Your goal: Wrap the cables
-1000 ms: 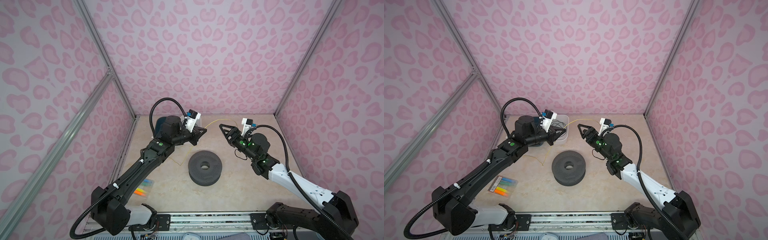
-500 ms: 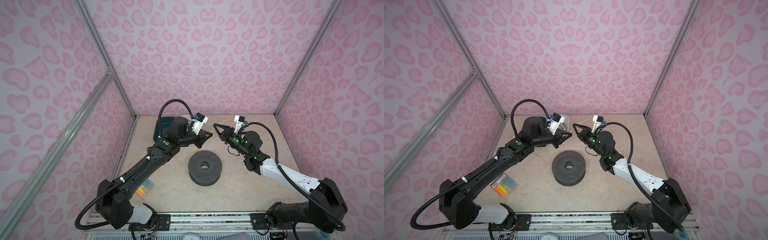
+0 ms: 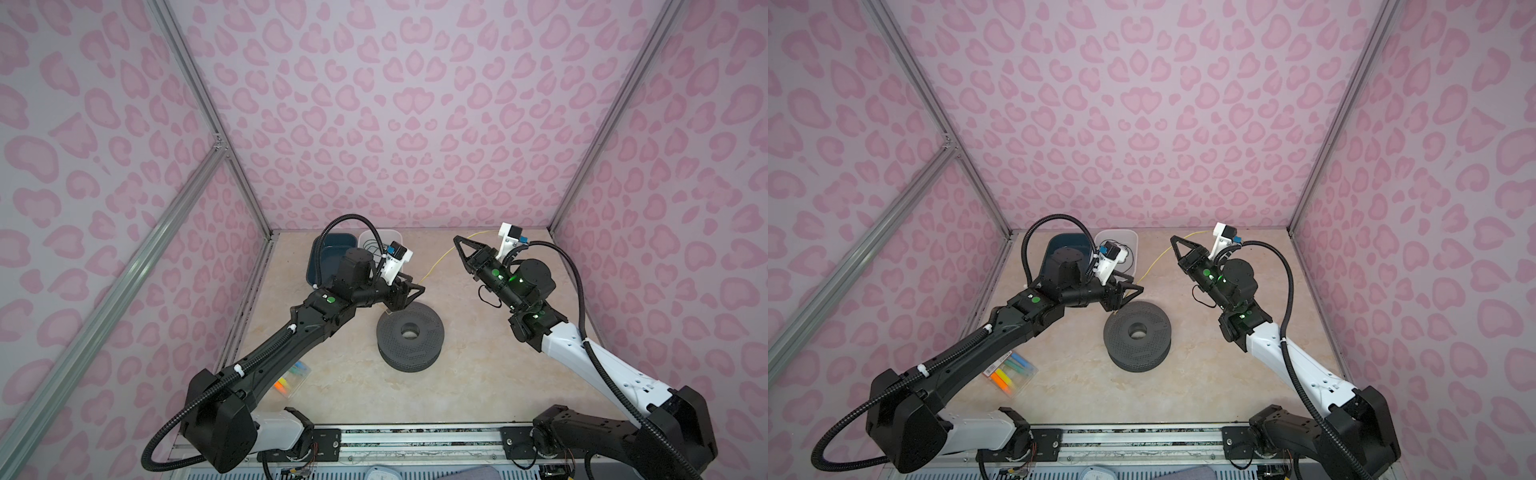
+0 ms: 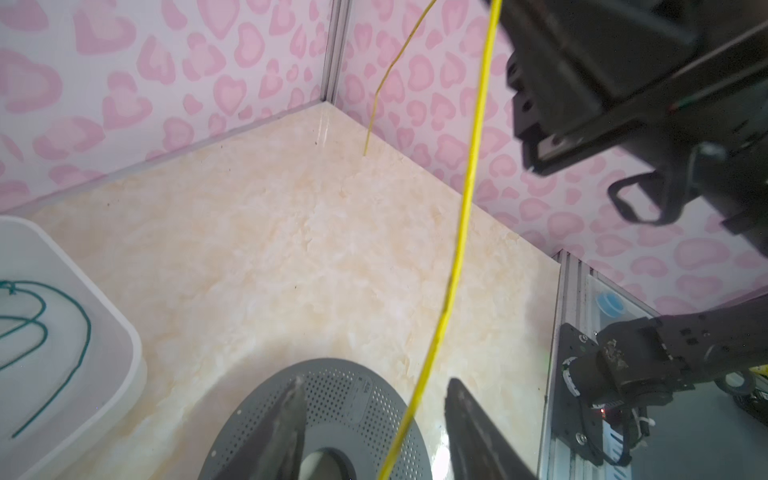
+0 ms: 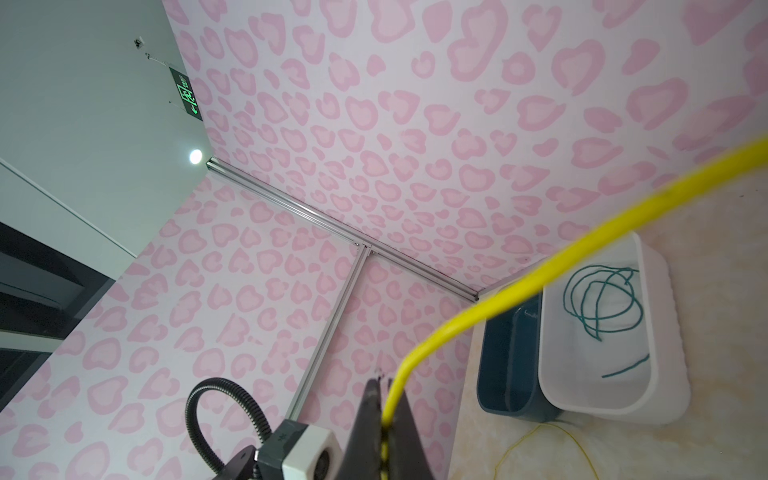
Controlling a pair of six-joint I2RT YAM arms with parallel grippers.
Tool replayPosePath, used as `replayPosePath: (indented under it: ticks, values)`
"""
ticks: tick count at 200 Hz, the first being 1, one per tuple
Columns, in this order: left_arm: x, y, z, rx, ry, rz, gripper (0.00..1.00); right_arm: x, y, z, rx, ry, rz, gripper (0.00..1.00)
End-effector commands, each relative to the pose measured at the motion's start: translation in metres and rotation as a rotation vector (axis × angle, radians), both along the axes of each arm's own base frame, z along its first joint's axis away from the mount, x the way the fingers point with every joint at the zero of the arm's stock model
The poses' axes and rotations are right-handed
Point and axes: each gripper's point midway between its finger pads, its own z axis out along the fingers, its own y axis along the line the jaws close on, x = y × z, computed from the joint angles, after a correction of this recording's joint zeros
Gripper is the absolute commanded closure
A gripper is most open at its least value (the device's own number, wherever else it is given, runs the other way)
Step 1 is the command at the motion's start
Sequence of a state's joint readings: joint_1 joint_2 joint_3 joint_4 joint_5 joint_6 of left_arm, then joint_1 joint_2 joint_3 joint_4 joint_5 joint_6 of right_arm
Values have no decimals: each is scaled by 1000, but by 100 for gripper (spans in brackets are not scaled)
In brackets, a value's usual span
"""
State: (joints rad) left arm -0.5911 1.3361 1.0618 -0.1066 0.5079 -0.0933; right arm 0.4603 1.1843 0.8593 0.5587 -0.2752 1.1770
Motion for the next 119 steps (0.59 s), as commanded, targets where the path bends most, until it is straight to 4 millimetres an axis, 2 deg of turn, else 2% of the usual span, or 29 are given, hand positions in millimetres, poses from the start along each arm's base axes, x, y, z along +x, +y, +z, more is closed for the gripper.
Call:
replayPosePath:
  ticks: [1, 9, 12, 42, 86, 112, 119]
  values:
    - [-3, -3, -10, -21, 26, -3, 59, 0, -10, -1, -30, -1, -9, 100]
    - [-5, -2, -19, -13, 46, -1, 62, 2, -17, -1, -35, 2, -24, 100]
    - [-6, -2, -21, -13, 51, -2, 67, 3, -20, -1, -36, 3, -31, 100]
    - [-18, 1, -39, 0, 83, 7, 79, 10, -43, 0, -27, 11, -75, 100]
    - [-25, 8, -50, 27, 87, 35, 96, 19, -51, -3, -22, 19, -82, 100]
    - [-23, 12, -46, 33, 62, 61, 96, 22, -50, -4, -17, 24, -74, 100]
    - [-21, 13, -44, 36, 53, 72, 90, 22, -49, -5, -12, 26, -64, 100]
